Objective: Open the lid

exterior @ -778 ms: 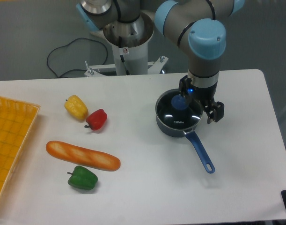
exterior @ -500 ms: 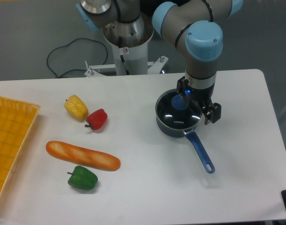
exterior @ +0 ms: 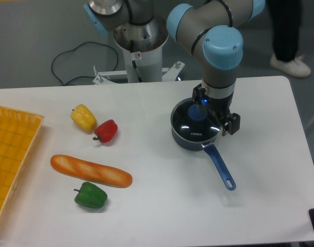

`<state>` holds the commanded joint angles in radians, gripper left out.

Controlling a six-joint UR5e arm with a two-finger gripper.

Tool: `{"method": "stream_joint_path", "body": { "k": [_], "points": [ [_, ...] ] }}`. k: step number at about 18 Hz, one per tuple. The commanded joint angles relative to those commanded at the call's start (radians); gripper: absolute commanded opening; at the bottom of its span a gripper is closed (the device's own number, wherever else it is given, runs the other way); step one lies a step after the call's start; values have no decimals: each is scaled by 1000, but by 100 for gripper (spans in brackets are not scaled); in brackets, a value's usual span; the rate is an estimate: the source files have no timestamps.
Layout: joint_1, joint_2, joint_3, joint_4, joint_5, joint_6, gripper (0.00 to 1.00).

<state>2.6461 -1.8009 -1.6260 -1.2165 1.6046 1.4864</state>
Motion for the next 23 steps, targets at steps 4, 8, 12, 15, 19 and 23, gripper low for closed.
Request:
{"method": "stream_joint_path", "body": {
  "k": [4,8,12,15,19,23],
  "points": [
    [0,2,-11,-2,0,-5,100],
    [5,2,-15,-3,-5,-3,100],
    [5,3,-17,-5,-6,-3,100],
    [-8,2,-22,-5,-8,-5,100],
    [-32,-3,-17,9,-5,-5,100],
    [-32,-6,-22,11,5,-2,100]
  ]
}}
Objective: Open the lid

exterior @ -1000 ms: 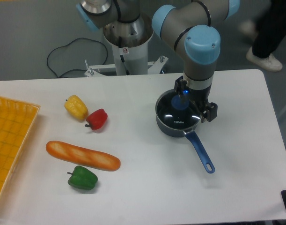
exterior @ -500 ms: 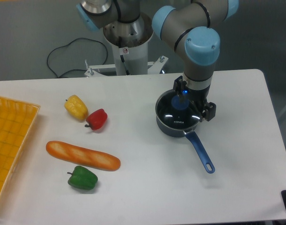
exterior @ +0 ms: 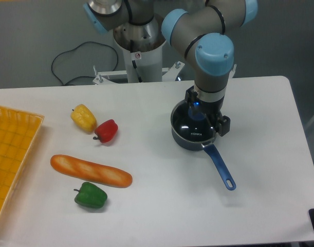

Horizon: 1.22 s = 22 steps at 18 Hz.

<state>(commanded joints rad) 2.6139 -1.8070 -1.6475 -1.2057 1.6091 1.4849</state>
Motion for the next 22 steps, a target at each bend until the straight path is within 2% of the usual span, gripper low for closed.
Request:
{"method": "stream_joint_path", "body": {
  "k": [8,13,19,22],
  "points": [
    [21,26,-25,-25,2,0,100],
    [38,21,-25,-15,-1,-5,100],
    [101,28,-35,-26,-8,-3,100],
    [135,47,-61,-28,-11,-5,100]
  ]
}}
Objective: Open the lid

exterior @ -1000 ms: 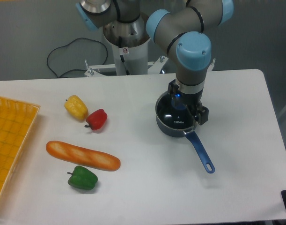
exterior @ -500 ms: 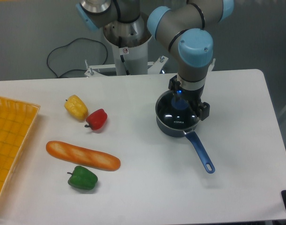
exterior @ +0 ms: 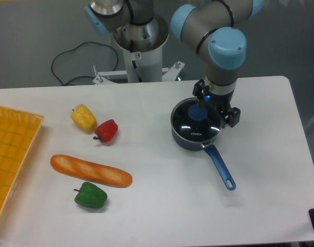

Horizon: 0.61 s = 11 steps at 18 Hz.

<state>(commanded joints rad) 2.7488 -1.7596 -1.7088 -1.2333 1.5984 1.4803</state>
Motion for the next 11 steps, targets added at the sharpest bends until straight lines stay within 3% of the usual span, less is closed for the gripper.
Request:
{"method": "stream_joint_path", "body": {
  "k": [8,11],
  "points": [
    [2,15,-34,-3,2,-152,100],
    [0,11,-34,-2,-17,-277,100]
  ]
}}
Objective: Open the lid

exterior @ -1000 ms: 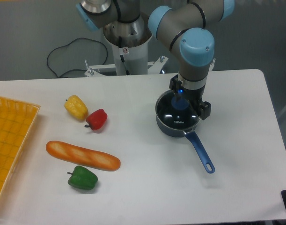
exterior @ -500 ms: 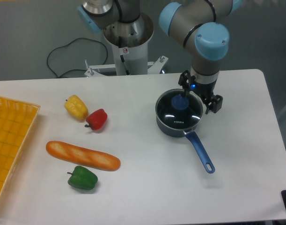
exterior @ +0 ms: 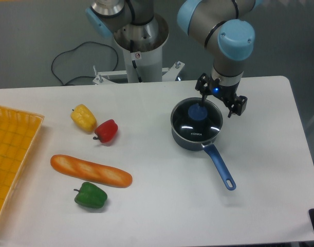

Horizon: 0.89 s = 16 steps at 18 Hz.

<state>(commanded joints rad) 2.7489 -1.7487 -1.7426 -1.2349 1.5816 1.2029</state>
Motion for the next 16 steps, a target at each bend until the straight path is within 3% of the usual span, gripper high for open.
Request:
{"method": "stream_joint_path", "body": {
  "k": [4,7,9,12,16],
  "points": [
    [-40,-2,8,12,-12,-25,100],
    [-80,-9,8,35,-19,-126,100],
    [-95,-11,-21,69,-17,-134,100],
    [-109,-3,-83,170,-12,-129,100],
    [-104,2,-104,172,-8,-123,100]
  ]
}}
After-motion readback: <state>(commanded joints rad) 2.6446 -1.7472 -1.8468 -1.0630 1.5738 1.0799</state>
